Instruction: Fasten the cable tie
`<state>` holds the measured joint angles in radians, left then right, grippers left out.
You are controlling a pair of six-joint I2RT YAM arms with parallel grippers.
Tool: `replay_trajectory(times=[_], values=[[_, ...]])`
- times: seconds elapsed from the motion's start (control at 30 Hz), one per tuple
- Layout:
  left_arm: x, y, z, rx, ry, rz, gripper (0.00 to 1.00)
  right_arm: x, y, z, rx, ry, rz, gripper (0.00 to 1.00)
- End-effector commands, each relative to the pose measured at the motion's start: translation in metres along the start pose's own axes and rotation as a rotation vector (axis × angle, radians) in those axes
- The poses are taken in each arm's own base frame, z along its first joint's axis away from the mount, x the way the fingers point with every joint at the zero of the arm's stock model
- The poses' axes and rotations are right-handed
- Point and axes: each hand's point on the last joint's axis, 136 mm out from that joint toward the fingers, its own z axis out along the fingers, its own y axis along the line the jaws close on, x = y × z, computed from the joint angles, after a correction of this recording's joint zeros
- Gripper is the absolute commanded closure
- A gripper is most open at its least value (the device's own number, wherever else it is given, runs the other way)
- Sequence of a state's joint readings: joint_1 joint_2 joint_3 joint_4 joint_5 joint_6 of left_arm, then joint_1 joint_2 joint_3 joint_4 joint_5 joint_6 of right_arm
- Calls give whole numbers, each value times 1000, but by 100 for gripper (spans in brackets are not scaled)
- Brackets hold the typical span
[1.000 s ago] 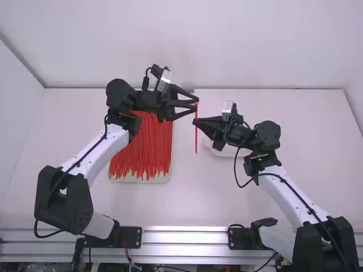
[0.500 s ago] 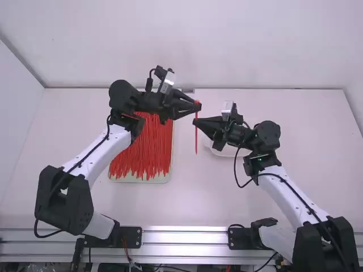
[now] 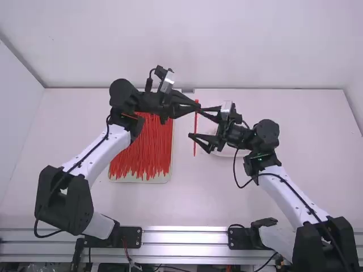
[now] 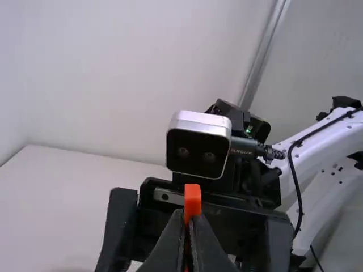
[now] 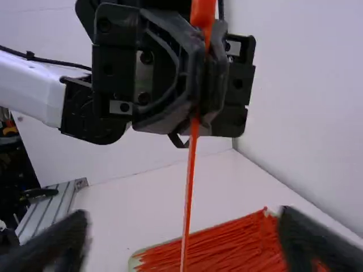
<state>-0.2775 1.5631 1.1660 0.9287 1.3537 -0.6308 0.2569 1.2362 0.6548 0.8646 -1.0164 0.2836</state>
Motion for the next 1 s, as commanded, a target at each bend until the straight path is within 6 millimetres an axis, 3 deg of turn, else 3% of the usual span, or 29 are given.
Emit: replay_trajectory(times=[0.0,0.2,0.33,0.6,0.77,0.8,0.97], values=[[-16,3,-9,-30,-20,19,98,-8,-4,0,4,-1,-5,2],[-29,5,-19,-53,-32,6,98,13,-9,-1,18,65,31,2],[-36,1,-16,-43,-33,12,98,36,1,6,-16,133,12,2],[-43,2,-22,-57,-48,4,98,57,11,10,-45,193,22,0],[-53,1,-27,-65,-59,-14,98,63,7,5,-28,200,36,11],[-55,-2,-26,-59,-61,-21,98,63,7,5,-27,200,37,17],[-63,-3,-24,-60,-77,-57,98,65,12,7,-45,204,41,19]])
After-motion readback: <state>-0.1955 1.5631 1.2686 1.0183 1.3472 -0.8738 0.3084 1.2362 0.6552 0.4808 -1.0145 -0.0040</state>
